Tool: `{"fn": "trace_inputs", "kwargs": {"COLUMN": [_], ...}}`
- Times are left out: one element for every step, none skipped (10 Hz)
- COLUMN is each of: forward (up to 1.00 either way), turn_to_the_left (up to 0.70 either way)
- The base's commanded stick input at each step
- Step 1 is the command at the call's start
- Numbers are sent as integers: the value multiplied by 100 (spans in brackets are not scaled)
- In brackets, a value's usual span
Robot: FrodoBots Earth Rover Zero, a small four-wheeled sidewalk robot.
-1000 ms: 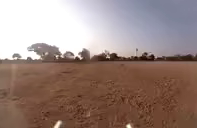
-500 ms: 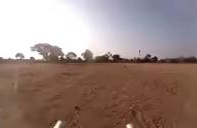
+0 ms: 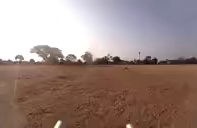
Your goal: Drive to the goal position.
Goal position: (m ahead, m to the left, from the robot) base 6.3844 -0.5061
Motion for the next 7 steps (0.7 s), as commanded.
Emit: {"fn": "trace_inputs", "kwargs": {"forward": [100,100,100,100,100,100,100], "turn_to_the_left": [0,0,0,0,0,0,0]}}
